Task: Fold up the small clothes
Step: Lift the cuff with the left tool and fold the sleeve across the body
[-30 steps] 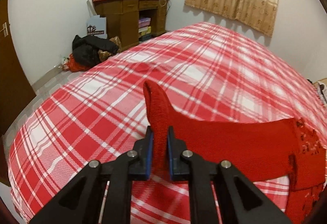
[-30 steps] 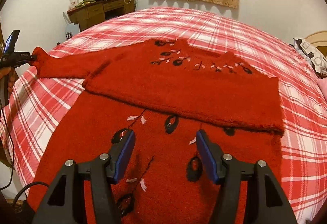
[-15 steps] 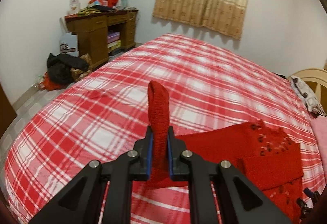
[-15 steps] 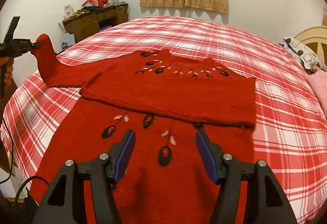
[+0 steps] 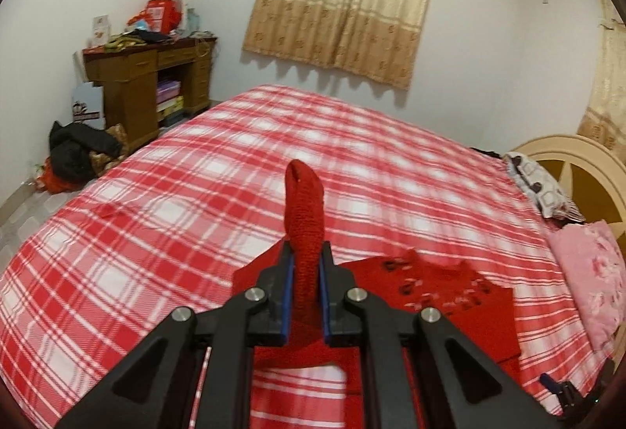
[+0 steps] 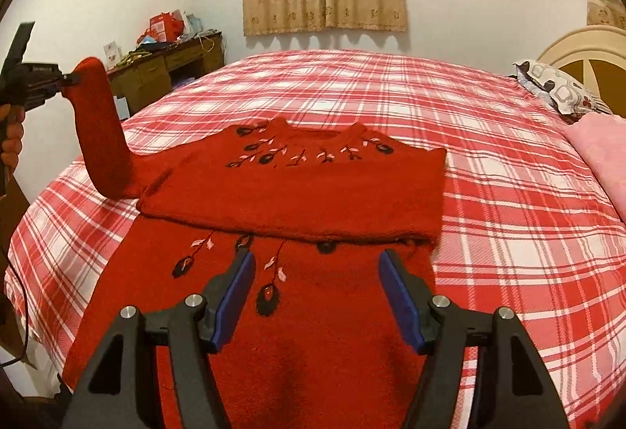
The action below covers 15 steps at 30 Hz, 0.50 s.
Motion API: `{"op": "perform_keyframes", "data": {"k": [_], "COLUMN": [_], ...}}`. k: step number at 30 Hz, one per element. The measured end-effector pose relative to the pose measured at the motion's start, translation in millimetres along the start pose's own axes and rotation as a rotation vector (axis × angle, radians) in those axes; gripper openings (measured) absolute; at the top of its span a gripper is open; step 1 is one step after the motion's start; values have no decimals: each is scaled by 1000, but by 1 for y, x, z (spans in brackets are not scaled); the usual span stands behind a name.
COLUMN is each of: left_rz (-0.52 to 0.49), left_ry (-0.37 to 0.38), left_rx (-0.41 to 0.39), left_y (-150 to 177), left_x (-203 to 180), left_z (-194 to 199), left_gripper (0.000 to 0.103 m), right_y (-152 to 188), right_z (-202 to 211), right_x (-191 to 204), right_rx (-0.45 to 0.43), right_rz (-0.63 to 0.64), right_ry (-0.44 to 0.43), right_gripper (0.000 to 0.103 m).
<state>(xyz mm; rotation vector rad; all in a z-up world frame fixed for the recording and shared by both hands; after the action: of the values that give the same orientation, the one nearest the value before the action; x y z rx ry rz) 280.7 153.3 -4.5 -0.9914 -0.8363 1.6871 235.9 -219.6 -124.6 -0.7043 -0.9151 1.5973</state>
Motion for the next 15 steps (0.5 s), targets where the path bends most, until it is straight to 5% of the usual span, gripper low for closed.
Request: {"op": "perform_keyframes", "data": {"k": [15], "left_rz": [-58], "left_ry": [52], "left_rx": [17], "left_y": [3], "left_x": [-87], "left_z": [-8], "left_gripper": [11], "right_y": [3], "right_z": [-5], "right_x": [-20], "right_rx": [17], "right_rz": [-53], "right_ry": [-7], "right_gripper": [67]}}
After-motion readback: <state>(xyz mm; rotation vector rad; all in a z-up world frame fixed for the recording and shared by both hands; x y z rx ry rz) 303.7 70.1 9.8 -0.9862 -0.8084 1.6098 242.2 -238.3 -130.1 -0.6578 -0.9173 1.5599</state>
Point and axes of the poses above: each gripper's, at about its wrist camera, not at the fingertips, and z roughly against the way its jaws point, x to its left, y to its underside, the point moved 8 cm from there along -z, roughly the way its jaws point, and after that the axes turned 8 degrees about -x, right-handed, at the moved point
